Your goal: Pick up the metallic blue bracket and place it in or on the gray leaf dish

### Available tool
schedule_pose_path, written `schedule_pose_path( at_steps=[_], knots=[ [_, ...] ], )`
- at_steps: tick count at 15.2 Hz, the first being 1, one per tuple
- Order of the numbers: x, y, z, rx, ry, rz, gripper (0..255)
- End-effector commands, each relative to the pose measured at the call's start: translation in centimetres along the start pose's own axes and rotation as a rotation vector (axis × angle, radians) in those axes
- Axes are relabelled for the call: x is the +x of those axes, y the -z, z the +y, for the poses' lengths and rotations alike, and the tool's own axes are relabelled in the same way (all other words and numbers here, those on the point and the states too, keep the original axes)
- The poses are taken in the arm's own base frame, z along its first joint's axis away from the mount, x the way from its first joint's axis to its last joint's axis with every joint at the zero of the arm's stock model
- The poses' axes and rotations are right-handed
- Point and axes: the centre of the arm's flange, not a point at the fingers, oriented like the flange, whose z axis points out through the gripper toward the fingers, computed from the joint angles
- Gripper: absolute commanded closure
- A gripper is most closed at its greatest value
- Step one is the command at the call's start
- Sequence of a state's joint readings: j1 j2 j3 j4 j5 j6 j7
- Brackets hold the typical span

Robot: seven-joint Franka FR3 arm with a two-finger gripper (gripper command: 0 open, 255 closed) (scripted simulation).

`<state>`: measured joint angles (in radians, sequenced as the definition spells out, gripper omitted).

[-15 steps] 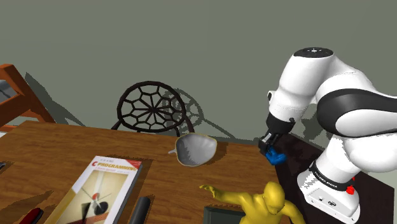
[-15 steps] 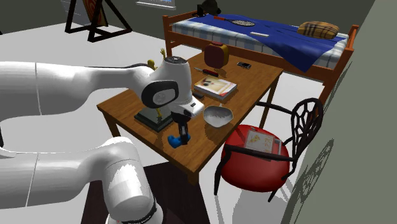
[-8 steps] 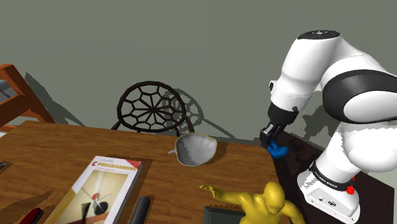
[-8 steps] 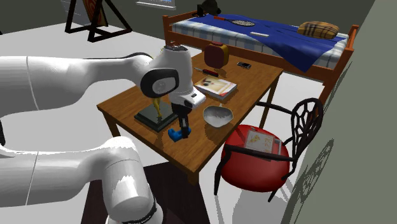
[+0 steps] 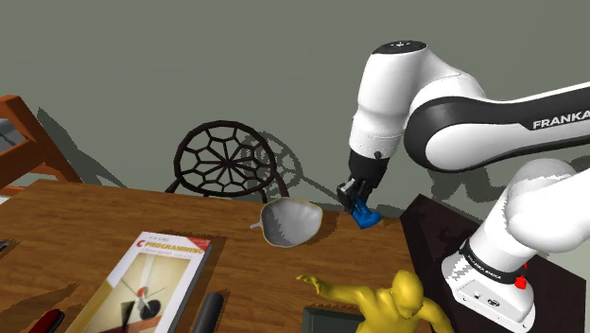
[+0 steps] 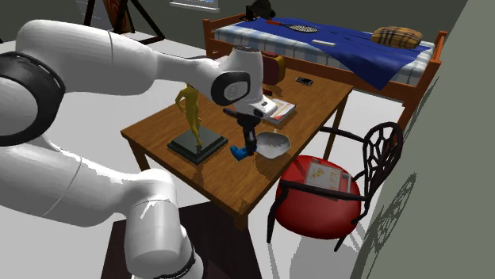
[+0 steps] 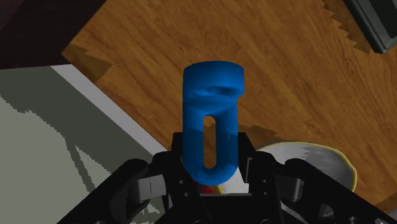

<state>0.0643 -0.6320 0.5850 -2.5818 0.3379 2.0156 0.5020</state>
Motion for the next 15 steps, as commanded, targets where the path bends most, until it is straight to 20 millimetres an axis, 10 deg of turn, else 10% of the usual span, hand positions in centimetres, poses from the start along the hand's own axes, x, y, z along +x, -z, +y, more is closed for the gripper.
schedule_pose_path(
  at_steps=[1,11,15],
  knots=[
    [1.8,-0.3,-2.0,0.002,0.001,-0.001,255],
    [11.5,-0.8,-10.9,0.002,0.001,-0.001,255],
    [12.1,-2.4,-11.5,0.002,0.001,-0.001,255]
  ],
)
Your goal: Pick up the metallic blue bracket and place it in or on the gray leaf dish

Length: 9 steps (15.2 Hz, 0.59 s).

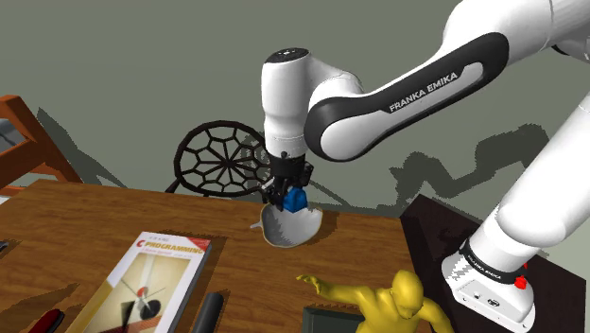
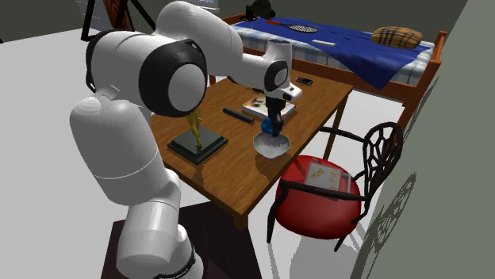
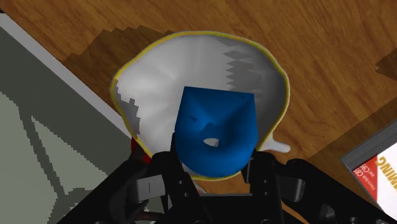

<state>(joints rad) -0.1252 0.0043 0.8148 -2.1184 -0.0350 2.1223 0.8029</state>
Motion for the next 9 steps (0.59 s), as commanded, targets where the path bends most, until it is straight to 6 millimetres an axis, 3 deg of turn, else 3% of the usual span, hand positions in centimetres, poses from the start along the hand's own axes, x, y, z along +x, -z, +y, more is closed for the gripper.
schedule_pose_path(
  at_steps=[1,9],
  knots=[
    [0.1,-1.0,-0.2,0.000,0.000,0.001,255],
    [0.0,-5.0,-0.3,0.000,0.000,0.001,255]
  ],
)
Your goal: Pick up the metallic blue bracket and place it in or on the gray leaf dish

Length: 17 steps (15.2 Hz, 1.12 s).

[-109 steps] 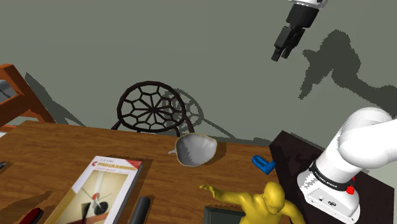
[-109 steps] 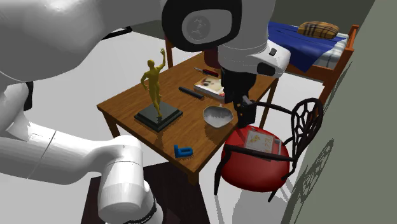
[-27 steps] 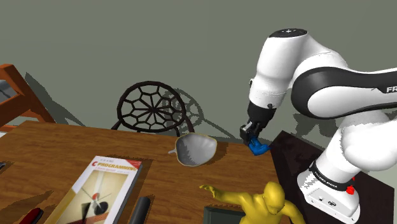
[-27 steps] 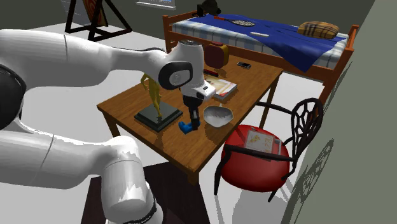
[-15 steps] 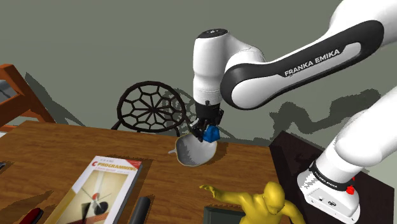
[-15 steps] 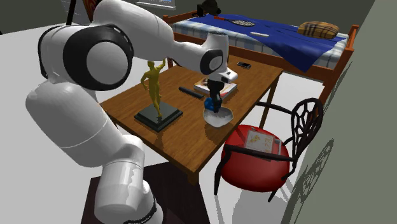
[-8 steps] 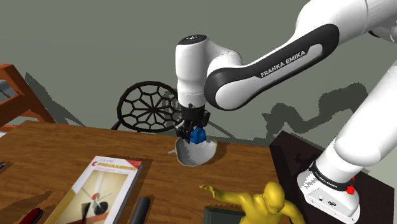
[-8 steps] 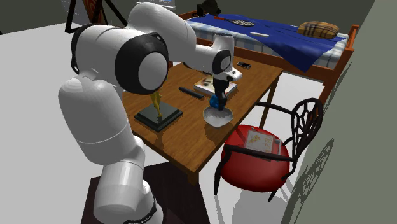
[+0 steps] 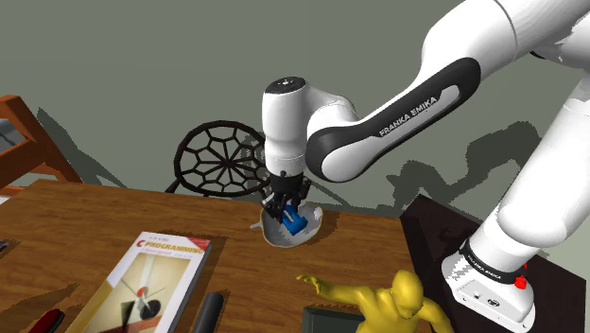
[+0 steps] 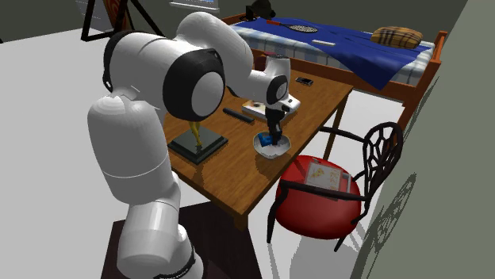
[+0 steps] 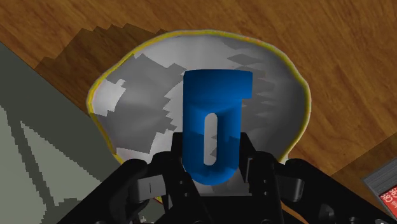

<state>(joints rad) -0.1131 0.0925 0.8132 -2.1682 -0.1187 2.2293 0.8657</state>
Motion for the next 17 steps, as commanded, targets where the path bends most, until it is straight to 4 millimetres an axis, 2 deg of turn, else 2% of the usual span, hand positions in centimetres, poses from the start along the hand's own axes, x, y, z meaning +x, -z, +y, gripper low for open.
schedule_pose_path(
  at_steps=[1,7,8,13,17],
  knots=[
    [0.0,-0.4,0.0,0.000,0.000,0.001,255],
    [0.0,-0.4,0.0,0.000,0.000,0.001,255],
    [0.0,-0.4,0.0,0.000,0.000,0.001,0],
    [0.0,-0.4,0.0,0.000,0.000,0.001,0],
    [0.0,4.6,0.0,0.000,0.000,0.001,0]
  ],
)
